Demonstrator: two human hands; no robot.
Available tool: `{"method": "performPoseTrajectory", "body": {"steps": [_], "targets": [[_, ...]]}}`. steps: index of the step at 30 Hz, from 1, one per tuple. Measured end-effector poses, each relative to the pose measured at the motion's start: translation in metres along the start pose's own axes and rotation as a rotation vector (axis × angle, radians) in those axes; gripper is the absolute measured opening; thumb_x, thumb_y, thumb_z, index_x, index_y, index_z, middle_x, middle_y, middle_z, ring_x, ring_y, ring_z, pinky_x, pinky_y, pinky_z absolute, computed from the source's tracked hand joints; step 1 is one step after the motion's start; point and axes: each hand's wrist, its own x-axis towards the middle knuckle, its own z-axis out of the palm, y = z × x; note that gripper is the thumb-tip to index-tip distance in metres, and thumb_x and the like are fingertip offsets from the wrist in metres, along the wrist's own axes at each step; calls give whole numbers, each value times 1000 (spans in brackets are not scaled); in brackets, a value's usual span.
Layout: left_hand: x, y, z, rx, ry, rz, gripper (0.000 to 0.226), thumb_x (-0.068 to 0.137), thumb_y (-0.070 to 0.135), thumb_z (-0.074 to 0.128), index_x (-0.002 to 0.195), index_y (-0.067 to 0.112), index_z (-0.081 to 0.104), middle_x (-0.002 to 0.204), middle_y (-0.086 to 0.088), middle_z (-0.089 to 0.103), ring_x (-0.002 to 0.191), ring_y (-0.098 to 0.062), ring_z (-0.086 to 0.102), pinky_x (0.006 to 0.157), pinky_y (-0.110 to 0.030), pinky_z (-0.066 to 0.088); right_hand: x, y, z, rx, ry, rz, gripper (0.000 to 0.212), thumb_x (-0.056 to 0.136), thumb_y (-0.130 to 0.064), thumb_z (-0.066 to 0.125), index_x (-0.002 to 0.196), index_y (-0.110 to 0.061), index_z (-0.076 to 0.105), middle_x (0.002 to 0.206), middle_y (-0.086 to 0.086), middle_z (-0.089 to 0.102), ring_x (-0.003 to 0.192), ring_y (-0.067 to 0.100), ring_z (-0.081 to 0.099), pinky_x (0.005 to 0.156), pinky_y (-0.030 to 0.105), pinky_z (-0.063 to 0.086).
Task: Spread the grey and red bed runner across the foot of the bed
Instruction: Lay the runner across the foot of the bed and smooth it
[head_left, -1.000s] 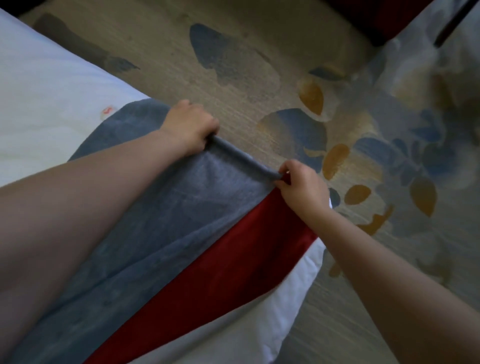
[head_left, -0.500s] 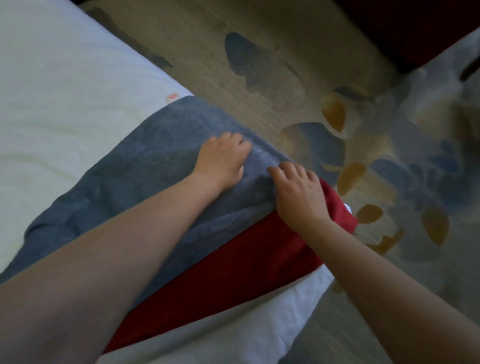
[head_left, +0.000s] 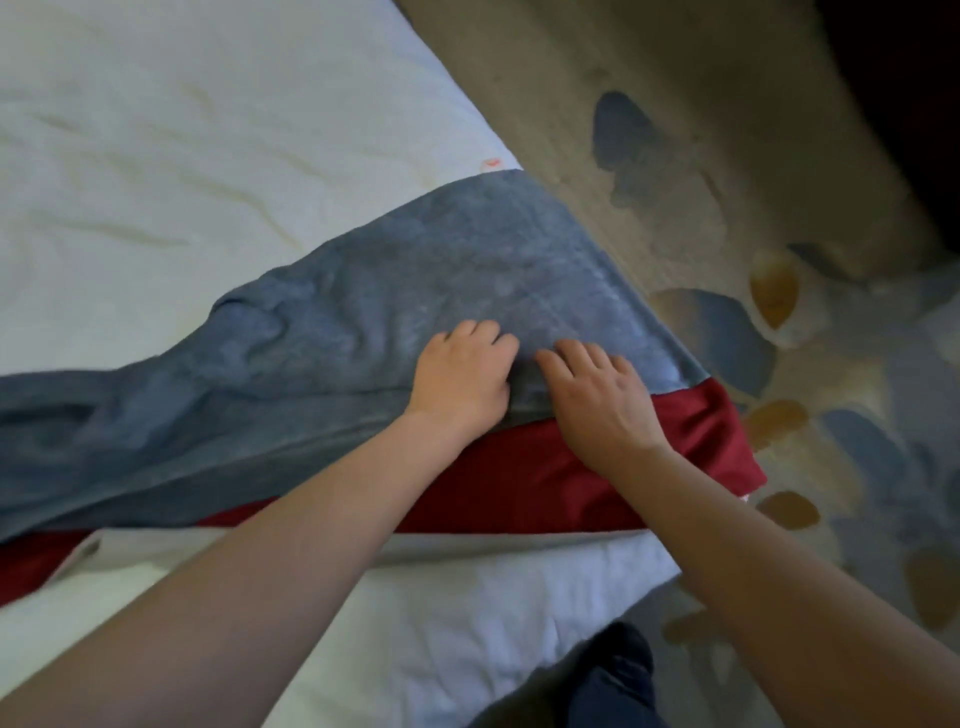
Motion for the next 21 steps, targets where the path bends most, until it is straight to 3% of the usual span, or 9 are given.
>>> {"method": "performPoseTrajectory", "body": {"steps": [4, 7, 9, 11, 13, 15, 17, 21], "targets": [[-49, 15, 6, 2, 104, -65, 37, 76, 12, 58, 112, 17, 59, 119, -4, 57, 106, -25, 54, 79, -38, 47, -29, -2, -4, -100, 79, -109, 15, 79, -10, 62, 94, -12, 61, 85, 8, 59, 73, 28, 58, 58, 38, 48], [-82, 35, 13, 4, 186, -76, 26, 75, 17, 69, 100, 16, 64, 100, -6, 63, 90, -27, 60, 70, -37, 50, -53, 4, -6, -56, -70, -208, 18, 80, -24, 69, 89, -12, 58, 82, 7, 59, 72, 27, 60, 55, 37, 49], [-103, 45, 20, 5, 138, -29, 24, 74, 32, 73, 90, 17, 63, 87, -3, 62, 81, -25, 61, 66, -36, 48, -71, 10, -3, -30, -177, -267, 29, 88, -39, 59, 98, -13, 56, 89, 7, 59, 77, 27, 60, 55, 36, 45], [-125, 49, 28, 15, 5, -21, 32, 79, 51, 62, 87, 20, 61, 85, 0, 60, 83, -22, 59, 69, -36, 45, -88, 16, 3, -13, -245, -328, 38, 89, -50, 50, 104, -15, 53, 94, 5, 58, 82, 27, 60, 55, 34, 37], [-146, 53, 35, -5, -126, -71, 43, 81, 65, 49, 91, 24, 58, 89, 5, 57, 86, -17, 56, 70, -33, 43, -103, 22, 6, -11, -288, -414, 42, 86, -54, 52, 103, -15, 54, 91, 5, 59, 80, 27, 59, 54, 33, 35], [-160, 59, 40, -67, -178, -121, 40, 83, 62, 49, 94, 24, 55, 92, 5, 56, 88, -17, 55, 66, -33, 44, -114, 25, 8, -79, -282, -477, 34, 80, -45, 67, 93, -15, 58, 81, 4, 60, 70, 25, 59, 48, 31, 37], [-167, 68, 41, -77, -178, -154, 24, 89, 45, 51, 93, 22, 54, 93, 4, 57, 90, -20, 56, 62, -34, 45, -122, 28, 9, -136, -253, -458, 19, 73, -20, 74, 86, -16, 60, 72, 1, 59, 62, 23, 58, 45, 29, 36], [-175, 98, 43, -47, -226, -154, 18, 92, 35, 46, 91, 19, 54, 93, 3, 59, 85, -21, 58, 57, -32, 40, -139, 41, 12, -150, -274, -467, 33, 58, 2, 72, 84, -15, 61, 69, 2, 59, 59, 22, 57, 44, 27, 31]]}}
